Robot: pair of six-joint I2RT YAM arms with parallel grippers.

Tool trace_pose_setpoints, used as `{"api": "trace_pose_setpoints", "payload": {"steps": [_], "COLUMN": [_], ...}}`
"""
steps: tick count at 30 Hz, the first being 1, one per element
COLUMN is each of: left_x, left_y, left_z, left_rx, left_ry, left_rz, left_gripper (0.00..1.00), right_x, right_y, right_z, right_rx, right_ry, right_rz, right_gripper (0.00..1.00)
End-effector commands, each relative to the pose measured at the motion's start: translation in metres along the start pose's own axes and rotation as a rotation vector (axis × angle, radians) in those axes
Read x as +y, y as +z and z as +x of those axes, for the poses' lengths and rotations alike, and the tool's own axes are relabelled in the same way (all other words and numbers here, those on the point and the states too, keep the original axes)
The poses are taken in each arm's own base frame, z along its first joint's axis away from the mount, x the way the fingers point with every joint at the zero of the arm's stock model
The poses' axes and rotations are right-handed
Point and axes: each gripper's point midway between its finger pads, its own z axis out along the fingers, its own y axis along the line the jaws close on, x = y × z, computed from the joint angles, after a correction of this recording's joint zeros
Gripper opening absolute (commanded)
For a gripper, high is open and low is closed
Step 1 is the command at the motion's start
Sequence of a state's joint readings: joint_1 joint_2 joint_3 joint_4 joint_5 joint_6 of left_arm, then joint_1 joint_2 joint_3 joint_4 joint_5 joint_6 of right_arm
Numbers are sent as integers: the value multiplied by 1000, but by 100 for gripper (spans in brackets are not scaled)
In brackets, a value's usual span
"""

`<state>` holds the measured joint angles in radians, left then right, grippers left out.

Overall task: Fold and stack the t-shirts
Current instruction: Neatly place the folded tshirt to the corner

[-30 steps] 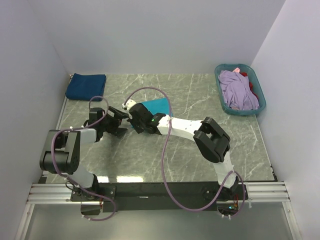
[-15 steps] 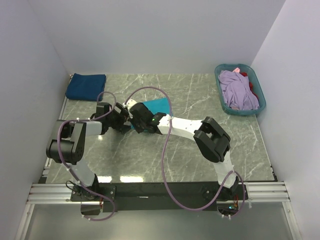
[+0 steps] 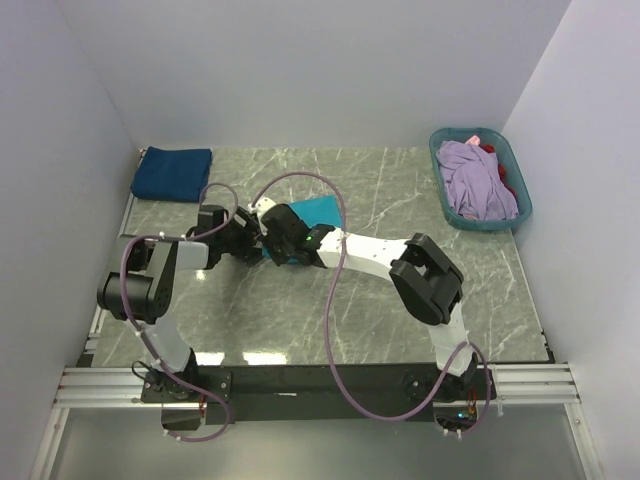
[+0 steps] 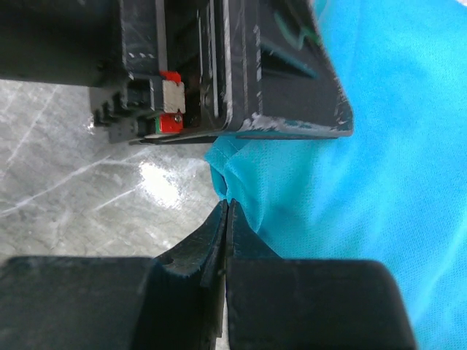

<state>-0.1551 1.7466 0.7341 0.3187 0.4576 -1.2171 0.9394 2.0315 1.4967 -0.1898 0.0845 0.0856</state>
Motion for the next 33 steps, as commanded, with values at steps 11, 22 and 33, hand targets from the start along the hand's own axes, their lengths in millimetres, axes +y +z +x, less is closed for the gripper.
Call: {"api": "trace_pose_setpoints", "payload": {"steps": [11,22,33], "left_x": [40,42,29], "left_y": [11,20,3], "left_z": [-3,-22,-104], "left_rx": [-21,8,-149], "left_ry": [24,152,448], "left_rz": [-122,-189,-434], "left_gripper": [46,1,1], "right_x": [1,6,-12], "right_y": [-25,-21,-60], "right_z": [-32,-26,-14], "right_rx": [-98,-67,-28], "right_ry": [31,32,89], "right_rz": [-28,-47,7], "right_gripper": [0,33,62]}}
